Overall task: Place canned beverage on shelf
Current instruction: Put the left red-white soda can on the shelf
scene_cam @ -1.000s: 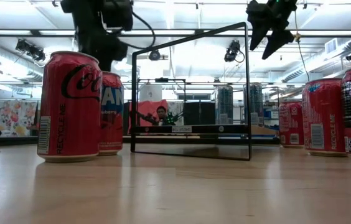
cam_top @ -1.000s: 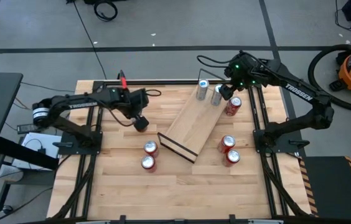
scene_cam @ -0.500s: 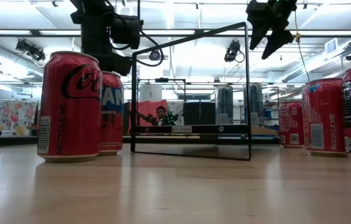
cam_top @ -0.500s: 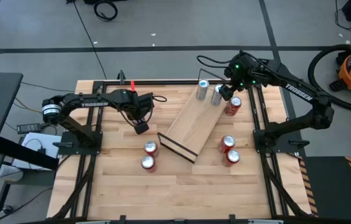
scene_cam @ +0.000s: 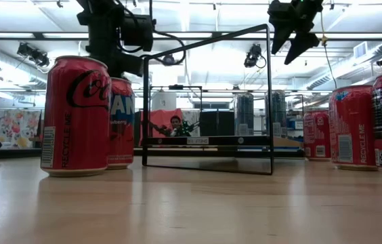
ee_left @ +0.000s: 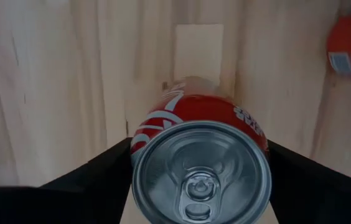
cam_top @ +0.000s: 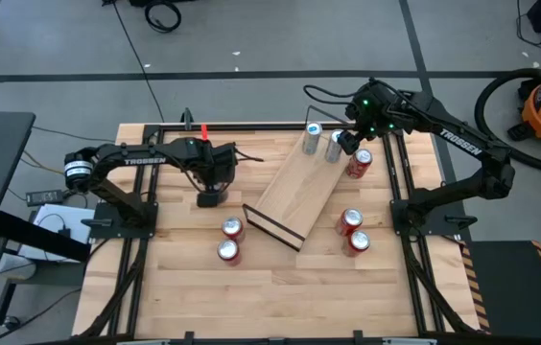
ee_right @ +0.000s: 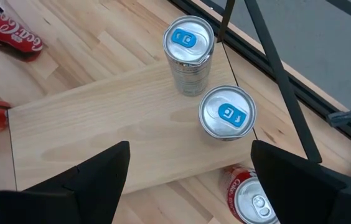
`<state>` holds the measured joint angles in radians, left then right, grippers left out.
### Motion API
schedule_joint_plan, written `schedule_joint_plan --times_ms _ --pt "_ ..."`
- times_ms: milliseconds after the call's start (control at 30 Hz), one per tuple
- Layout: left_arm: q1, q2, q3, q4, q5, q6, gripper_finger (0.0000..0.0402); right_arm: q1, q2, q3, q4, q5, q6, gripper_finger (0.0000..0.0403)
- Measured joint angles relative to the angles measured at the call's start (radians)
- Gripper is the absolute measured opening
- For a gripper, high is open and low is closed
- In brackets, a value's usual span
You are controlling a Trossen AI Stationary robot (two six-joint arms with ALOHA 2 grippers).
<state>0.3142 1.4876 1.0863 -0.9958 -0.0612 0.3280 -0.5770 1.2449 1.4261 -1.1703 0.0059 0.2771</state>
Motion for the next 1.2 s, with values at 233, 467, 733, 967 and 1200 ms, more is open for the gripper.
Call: schedule_joint_plan --times_ms 233,467,733,967,1200 --pt "0.0 0.0 0.0 0.02 -0.007 0.315 0.0326 0.0 0.0 0.0 0.005 -0.001 0.0 0.0345" --pt "0.001 0.001 0.009 0.056 -0.045 0.125 0.0368 0.0 0.0 0.0 0.006 -0.007 0.0 0.0345" --pt "0.0 0.001 0.038 0.047 -0.037 -0.107 0.0396 0.0 0.0 0.0 0.027 -0.007 -0.016 0.0345" --pt "0.0 0.0 0.09 0.022 -0.024 -0.545 0.0397 0.0 0.0 0.0 0.064 -0.007 -0.018 0.0345" --pt "0.004 0.0 0.095 -0.007 -0.044 -1.093 0.0398 0.0 0.0 0.0 0.078 -0.014 -0.019 0.0345"
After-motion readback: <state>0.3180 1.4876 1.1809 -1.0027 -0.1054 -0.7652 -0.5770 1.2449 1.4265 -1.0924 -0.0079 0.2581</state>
